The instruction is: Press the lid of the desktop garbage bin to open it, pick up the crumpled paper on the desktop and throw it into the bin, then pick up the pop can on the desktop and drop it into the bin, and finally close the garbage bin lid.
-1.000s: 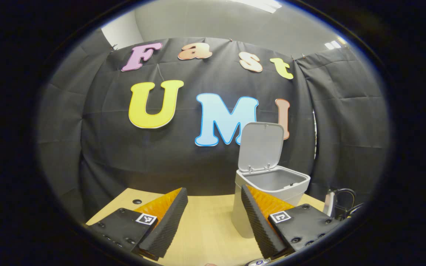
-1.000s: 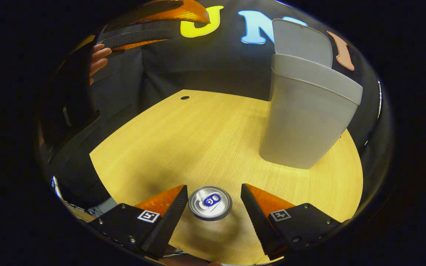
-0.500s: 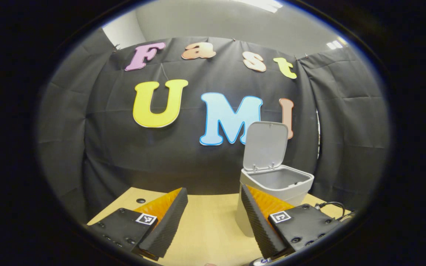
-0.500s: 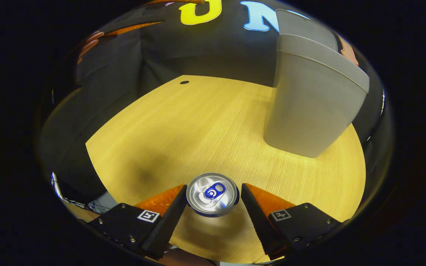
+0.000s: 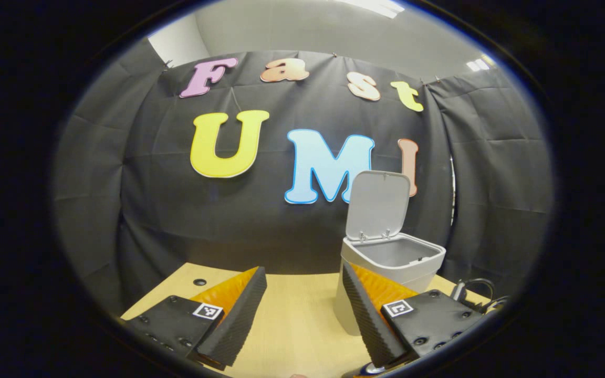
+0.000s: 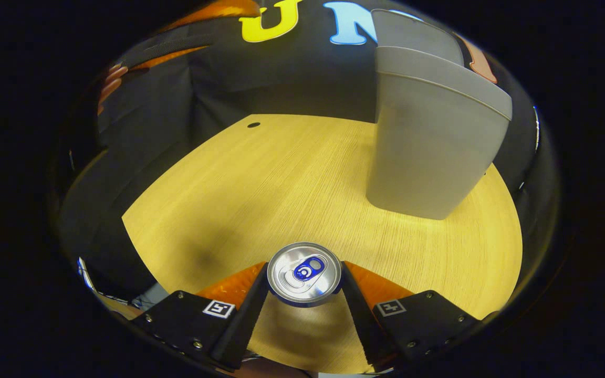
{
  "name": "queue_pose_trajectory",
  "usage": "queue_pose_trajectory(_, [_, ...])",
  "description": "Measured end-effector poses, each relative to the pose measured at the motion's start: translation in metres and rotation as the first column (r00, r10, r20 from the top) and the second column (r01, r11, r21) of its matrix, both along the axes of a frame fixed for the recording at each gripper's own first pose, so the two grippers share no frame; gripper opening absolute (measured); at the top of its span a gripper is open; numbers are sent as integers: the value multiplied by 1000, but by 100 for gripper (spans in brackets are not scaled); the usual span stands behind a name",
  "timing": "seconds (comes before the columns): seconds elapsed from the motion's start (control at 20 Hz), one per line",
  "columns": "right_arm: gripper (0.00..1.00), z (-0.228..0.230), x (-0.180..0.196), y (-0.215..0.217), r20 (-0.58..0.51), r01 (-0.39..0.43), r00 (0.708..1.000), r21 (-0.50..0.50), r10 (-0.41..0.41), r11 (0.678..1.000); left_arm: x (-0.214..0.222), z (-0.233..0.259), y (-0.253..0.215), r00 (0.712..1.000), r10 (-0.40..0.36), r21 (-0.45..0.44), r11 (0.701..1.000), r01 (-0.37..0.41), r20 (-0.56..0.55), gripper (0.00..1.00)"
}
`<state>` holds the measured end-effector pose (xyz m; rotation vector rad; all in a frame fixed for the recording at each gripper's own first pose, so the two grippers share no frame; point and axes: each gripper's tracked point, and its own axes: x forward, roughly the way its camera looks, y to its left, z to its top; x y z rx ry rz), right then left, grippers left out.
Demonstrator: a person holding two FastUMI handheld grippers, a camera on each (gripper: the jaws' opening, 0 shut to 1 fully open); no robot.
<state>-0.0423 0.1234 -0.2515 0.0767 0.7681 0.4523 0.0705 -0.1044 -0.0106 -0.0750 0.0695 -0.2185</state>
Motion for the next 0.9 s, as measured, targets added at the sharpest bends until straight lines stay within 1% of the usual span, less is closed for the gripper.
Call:
queue_pose_trajectory(0.1, [82, 15, 3, -9, 21, 28, 999, 32, -28, 999, -1, -1, 1, 1000, 3, 0, 1000, -3, -4, 95])
queue_pose_trajectory(0.15, [80, 24, 7, -16, 35, 45, 998, 49, -47, 998, -2, -1, 2, 1000, 4, -1, 1000, -4, -4, 95])
queue_pose_trajectory(0.2, [82, 35, 11, -23, 53, 64, 996, 65, -68, 996, -3, -2, 1, 1000, 4, -1, 1000, -4, -6, 95])
queue_pose_trajectory(0.4, [82, 75, 23, -53, 115, 123, 984, 101, -134, 987, -9, -4, -2, 1000, -4, -17, 1000, 4, -12, 95])
queue_pose_trajectory(0.7, [82, 142, 46, -84, 234, 194, 943, 185, -235, 964, -17, -8, -11, 1000, -20, -17, 1000, 20, -16, 95])
queue_pose_trajectory(0.9, [82, 165, 54, -98, 293, 210, 916, 230, -273, 950, -22, -4, -14, 1000, -23, -24, 999, 23, -7, 95])
